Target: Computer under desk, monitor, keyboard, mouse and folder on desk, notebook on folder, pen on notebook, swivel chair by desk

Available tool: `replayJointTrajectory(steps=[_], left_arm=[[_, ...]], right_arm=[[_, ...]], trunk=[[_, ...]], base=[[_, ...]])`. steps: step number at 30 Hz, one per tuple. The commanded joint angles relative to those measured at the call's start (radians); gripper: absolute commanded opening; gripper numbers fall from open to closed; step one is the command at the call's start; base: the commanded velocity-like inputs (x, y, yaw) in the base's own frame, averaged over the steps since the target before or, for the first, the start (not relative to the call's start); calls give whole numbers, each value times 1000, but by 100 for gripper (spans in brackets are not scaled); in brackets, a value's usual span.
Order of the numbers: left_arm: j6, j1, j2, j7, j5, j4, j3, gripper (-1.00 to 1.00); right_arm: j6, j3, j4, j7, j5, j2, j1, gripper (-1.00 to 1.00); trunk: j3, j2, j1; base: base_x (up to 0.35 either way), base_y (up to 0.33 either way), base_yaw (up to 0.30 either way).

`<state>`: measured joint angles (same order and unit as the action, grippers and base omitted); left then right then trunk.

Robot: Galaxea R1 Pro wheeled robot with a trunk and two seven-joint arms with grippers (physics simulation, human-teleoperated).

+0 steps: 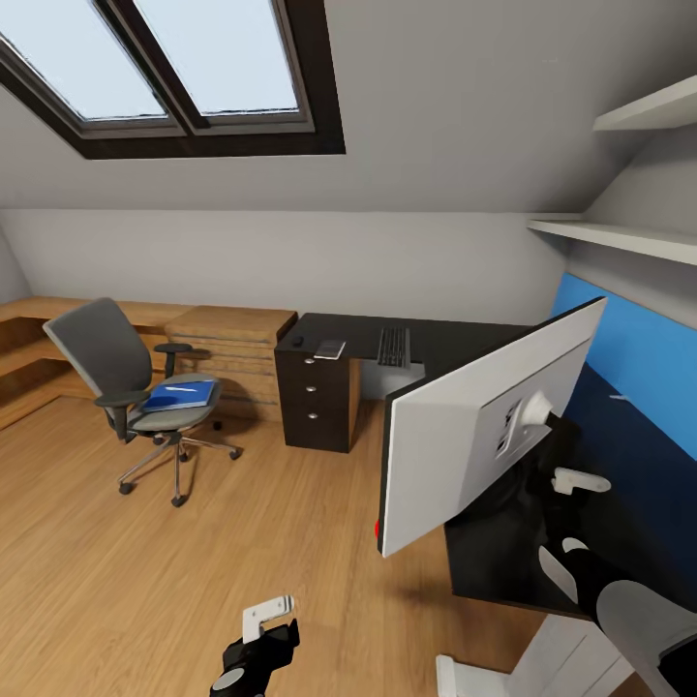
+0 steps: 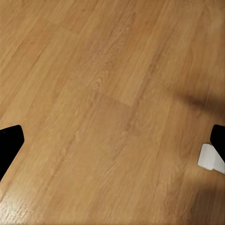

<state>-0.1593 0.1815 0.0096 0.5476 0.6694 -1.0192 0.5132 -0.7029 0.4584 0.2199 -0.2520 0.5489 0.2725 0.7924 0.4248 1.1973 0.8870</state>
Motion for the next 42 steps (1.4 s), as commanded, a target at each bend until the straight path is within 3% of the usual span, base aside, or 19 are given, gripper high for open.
replayJointTrajectory(steps=[1,42], left_arm=[[-3,1,1,8,5,-1,3,100],[-3,1,1,8,6,-2,2,100]], right_arm=[[1,16,1,-6,-3,1,1,-100],[-10,19,1,-1,-6,-1,1,-100]], trunk=[[1,1,0],[1,1,0]], base=[[0,0,0],[0,0,0]])
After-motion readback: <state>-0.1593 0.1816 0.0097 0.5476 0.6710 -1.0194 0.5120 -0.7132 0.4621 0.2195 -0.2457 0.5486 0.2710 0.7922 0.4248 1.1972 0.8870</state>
